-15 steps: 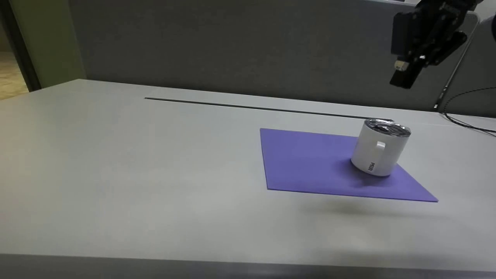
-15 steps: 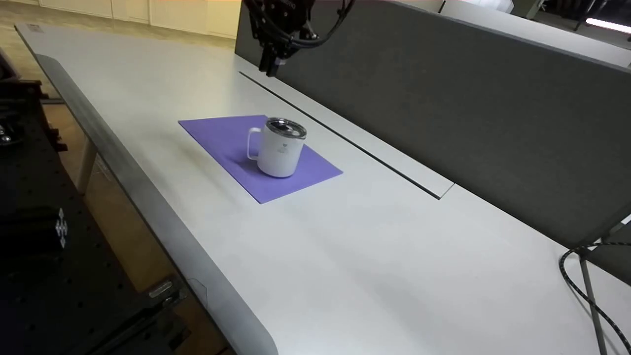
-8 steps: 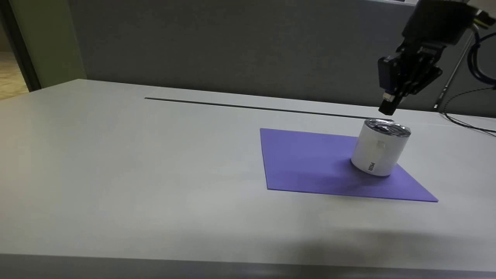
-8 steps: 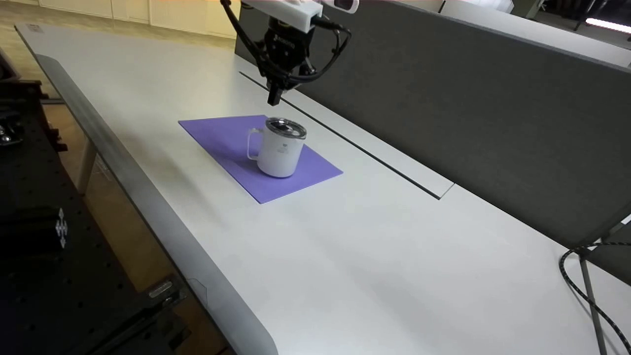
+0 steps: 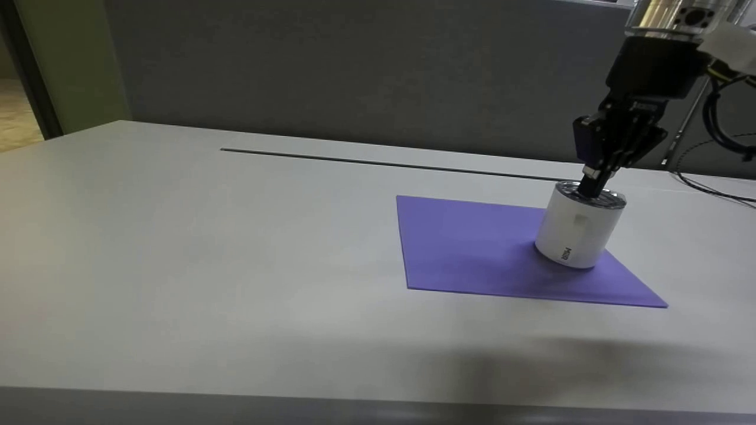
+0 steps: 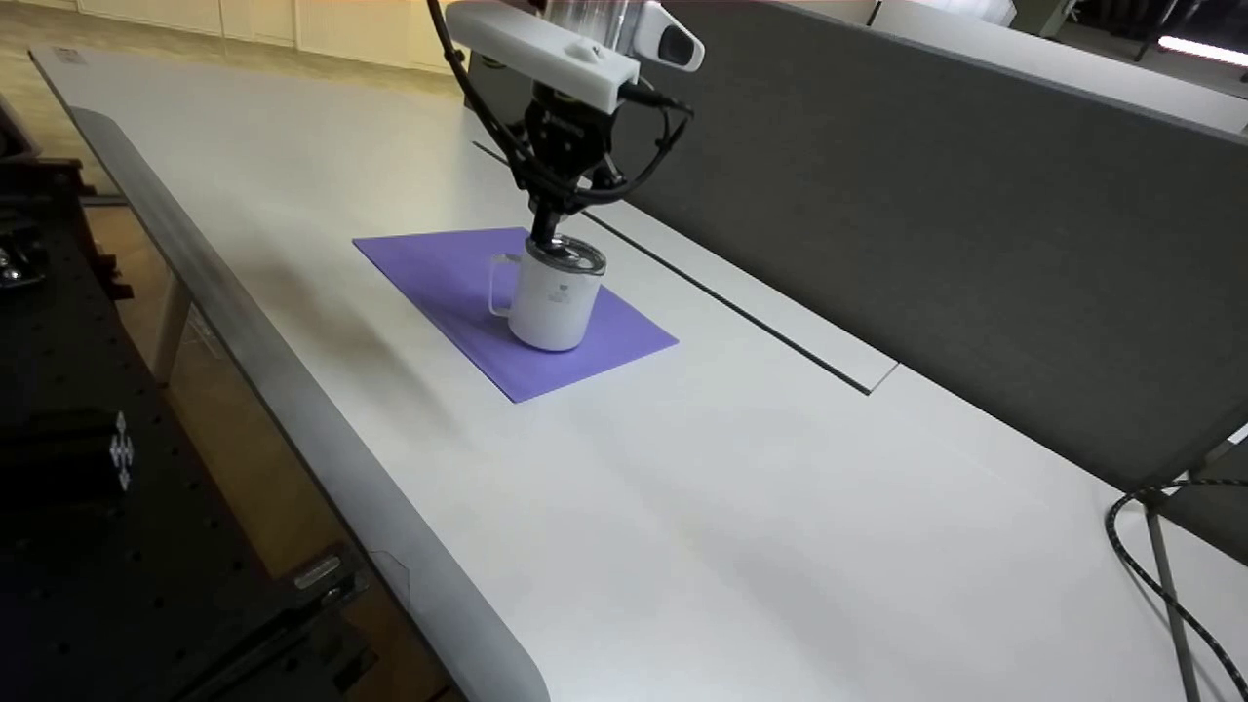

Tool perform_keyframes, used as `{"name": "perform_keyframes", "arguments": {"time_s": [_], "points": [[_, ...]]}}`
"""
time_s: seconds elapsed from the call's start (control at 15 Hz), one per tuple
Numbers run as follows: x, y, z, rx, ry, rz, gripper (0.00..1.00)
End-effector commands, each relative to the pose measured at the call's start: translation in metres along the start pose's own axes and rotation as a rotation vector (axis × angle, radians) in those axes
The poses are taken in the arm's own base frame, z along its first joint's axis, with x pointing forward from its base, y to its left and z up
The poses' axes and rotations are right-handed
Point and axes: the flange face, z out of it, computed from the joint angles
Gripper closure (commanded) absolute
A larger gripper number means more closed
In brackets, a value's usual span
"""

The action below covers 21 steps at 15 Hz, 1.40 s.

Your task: Slide the lid to close the object

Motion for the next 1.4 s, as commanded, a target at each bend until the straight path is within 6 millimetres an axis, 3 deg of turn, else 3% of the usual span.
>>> {"name": "perform_keyframes", "arguments": {"time_s": [0.0, 0.93, 1.33], "points": [[0.002, 0.002, -0.005, 0.007, 0.003, -0.001, 1.0], [0.006, 0.008, -0.006, -0.008, 0.084, 0.036, 1.0], [0.002, 0.012, 0.003, 0.013, 0.086, 0.102, 1.0]]}}
